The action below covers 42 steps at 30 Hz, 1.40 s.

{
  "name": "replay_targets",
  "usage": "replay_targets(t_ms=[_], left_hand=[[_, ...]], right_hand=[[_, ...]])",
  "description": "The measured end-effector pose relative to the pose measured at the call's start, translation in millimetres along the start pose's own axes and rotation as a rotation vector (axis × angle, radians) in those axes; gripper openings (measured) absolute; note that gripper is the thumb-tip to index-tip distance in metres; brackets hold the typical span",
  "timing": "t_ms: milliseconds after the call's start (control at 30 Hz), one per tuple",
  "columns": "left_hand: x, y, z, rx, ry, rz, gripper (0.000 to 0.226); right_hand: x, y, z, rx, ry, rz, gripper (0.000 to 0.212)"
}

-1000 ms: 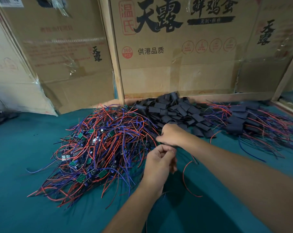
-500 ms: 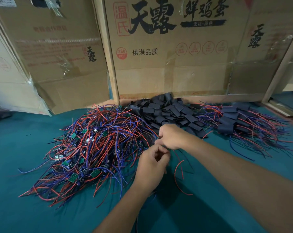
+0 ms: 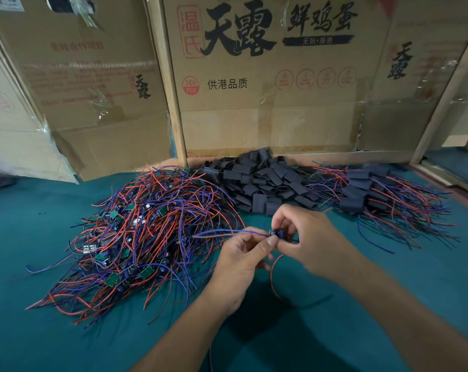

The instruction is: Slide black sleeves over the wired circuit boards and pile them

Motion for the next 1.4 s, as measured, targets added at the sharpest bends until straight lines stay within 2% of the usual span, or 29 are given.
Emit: replay_targets(t_ms=[100, 233, 300, 400, 533, 700, 867, 1000, 1167, 1300, 1400], left_hand=[[8, -2, 3, -0.021, -0.016, 0.036, 0.016], [18, -8, 10, -0.029, 0.075, 0.127, 0.013], [25, -12, 13, -0.031, 0.126, 0.195, 0.023], [32, -14, 16, -0.02, 0.163, 0.262, 0.021], [35, -15, 16, -0.005, 0.147, 0.293, 0.02], [36, -16, 15, 0.012, 0.205, 0.315, 0.021], [34, -18, 12, -0.001, 0.279, 0.347, 0.013], [34, -18, 13, 0.017, 0.296, 0.328, 0.01], [37, -18, 10, 0.021, 0.303, 0.339, 0.014], [35, -17, 8, 0.036, 0.288, 0.314, 0.02], [35, -16, 8, 0.051, 0.276, 0.319, 0.024]], right_hand=[[-6, 3, 8, -0.043, -0.089, -0.011, 0.02], [-1, -8, 25, -0.171, -0.186, -0.157, 0.033], [11, -32, 47, -0.25, -0.2, -0.135, 0.024], [27, -78, 86, -0.351, 0.081, -0.079, 0.006], [10, -121, 117, -0.356, 0.379, -0.155, 0.01], [-6, -153, 114, -0.304, 0.402, -0.075, 0.011], [-25, -174, 101, -0.226, 0.547, -0.093, 0.032], [-35, -181, 98, -0.25, 0.67, -0.048, 0.024], [-24, -171, 99, -0.35, 0.439, 0.119, 0.022], [-17, -158, 108, -0.37, 0.286, 0.019, 0.015], [-13, -150, 115, -0.435, 0.026, 0.0, 0.017]])
Point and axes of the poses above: each hand's wrist, its own y-axis away from the middle knuckle, its own x-axis out of the back of the hand, z = x × y, the point moved 3 cm from there along -y, towards the middle knuckle, and after that the axes turned 10 degrees about -x, right-handed, at the moved point
